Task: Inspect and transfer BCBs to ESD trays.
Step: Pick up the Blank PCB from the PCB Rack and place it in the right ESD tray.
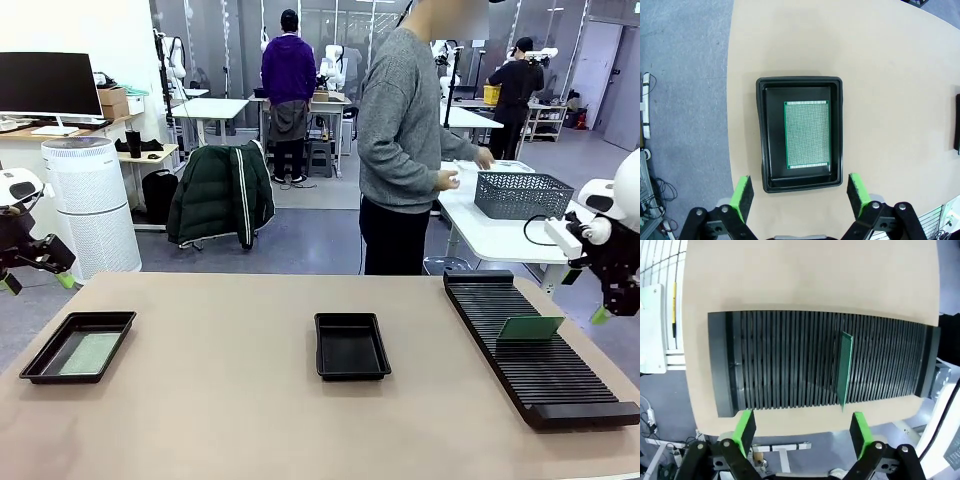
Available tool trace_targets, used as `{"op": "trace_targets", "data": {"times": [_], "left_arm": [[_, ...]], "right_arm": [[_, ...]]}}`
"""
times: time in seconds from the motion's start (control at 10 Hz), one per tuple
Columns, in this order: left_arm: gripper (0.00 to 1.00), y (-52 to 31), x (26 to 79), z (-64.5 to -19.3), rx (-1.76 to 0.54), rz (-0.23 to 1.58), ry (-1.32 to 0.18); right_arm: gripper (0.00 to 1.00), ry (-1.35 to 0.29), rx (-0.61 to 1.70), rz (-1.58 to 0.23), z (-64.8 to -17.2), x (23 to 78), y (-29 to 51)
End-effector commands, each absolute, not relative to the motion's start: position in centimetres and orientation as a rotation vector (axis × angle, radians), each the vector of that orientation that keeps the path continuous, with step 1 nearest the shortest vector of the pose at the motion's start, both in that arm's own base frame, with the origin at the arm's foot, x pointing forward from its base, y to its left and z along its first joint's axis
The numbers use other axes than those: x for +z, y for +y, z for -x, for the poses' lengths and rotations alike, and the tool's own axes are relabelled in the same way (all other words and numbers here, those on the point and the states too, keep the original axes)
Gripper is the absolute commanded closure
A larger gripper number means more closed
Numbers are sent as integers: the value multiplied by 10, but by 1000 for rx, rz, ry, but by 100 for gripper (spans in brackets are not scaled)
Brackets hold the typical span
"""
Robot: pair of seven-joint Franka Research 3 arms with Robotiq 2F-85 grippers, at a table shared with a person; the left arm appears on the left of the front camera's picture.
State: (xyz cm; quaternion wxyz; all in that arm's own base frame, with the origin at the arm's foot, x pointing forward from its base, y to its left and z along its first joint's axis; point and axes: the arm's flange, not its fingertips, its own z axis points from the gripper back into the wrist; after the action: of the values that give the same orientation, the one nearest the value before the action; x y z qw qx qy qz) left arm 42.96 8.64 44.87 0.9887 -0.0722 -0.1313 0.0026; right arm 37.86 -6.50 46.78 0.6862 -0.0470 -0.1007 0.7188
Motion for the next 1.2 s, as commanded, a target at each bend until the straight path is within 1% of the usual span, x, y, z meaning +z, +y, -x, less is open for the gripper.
{"op": "trace_targets", "data": {"times": [0.0, 0.2, 0.6, 1.1], "left_arm": [[0, 89, 447, -430, 2, 139, -261], [0, 89, 447, -430, 2, 139, -261], [0, 89, 447, -430, 2, 139, -261], [0, 89, 447, -430, 2, 139, -261]], "right_arm": [[0, -261, 1651, 113, -393, 442, -66], [0, -281, 1660, 122, -406, 425, -65], [0, -271, 1642, 116, -435, 391, -68], [0, -267, 1613, 127, -462, 366, -76]]}}
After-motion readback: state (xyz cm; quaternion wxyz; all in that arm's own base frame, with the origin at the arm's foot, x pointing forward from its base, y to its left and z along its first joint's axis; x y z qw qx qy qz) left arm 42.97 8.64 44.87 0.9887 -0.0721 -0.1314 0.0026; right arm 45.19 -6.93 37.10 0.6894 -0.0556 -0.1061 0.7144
